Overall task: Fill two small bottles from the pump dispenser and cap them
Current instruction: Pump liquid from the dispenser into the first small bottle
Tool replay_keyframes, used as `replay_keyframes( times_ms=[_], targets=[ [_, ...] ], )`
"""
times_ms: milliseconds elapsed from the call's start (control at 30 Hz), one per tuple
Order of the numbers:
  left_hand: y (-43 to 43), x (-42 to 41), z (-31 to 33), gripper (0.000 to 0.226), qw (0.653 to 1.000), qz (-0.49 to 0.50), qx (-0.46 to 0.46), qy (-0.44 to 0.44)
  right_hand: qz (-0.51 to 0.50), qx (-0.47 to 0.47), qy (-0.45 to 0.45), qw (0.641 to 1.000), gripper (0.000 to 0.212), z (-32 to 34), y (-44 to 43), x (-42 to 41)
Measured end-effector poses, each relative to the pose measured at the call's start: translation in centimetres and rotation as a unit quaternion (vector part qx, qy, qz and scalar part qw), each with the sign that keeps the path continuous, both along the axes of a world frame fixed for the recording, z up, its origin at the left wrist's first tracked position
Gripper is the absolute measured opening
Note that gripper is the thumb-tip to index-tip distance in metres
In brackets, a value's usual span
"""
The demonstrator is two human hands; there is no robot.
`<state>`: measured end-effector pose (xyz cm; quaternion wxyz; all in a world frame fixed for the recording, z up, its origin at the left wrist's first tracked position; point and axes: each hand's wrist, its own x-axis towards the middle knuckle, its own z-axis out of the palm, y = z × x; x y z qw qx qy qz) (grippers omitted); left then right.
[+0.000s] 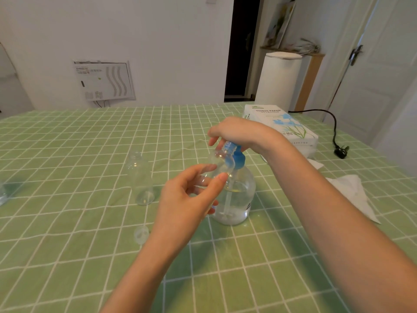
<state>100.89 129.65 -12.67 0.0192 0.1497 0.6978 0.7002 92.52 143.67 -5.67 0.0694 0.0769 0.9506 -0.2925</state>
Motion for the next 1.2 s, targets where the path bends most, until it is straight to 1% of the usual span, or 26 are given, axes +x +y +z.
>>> replay_keyframes(
  times_ms=[133,200,300,467,567,667,867,1000,1200],
  targets=[
    [0.0,0.1,0.1,0.038,1.0,-0.003,0.0,0.007,0.003,-0.002,-0.008,1.0,0.025,-0.2,-0.1,-0.1],
    [0.0,0.2,0.1,0.041,1.0,0.0,0.002,0.006,0.003,-0.013,-0.012,1.0,0.025,-0.3,0.1,-0.1],
    [0.0,0.2,-0.1,0.041,1.0,0.003,0.007,0.004,0.008,-0.023,-0.01,1.0,0.025,-0.4,0.0,0.0],
    [0.0,0.3,-0.1,0.038,1.0,0.002,0.007,-0.001,0.006,-0.01,-0.008,1.0,0.026,-0.3,-0.3,0.1],
    [-0.1,0.2,-0.3,0.031,1.0,0.005,0.003,-0.008,0.01,-0.011,-0.006,1.0,0.031,-1.0,-0.2,0.2],
    [-0.1,0.1,-0.6,0.023,1.0,0.006,0.005,-0.017,0.011,-0.017,-0.005,1.0,0.031,-1.3,-0.2,0.2],
    [-0.2,0.2,-0.4,0.04,1.0,0.006,0.01,-0.007,0.004,-0.032,-0.004,0.999,0.029,-1.3,0.0,0.3],
    [0.0,0.1,-0.2,0.04,1.0,0.001,0.013,0.003,-0.003,-0.028,0.001,1.0,0.028,-0.2,0.2,0.3],
    [0.1,0.1,0.2,0.04,1.0,0.0,0.019,0.0,-0.015,-0.072,0.022,0.997,0.041,0.8,0.5,0.4]
  ],
)
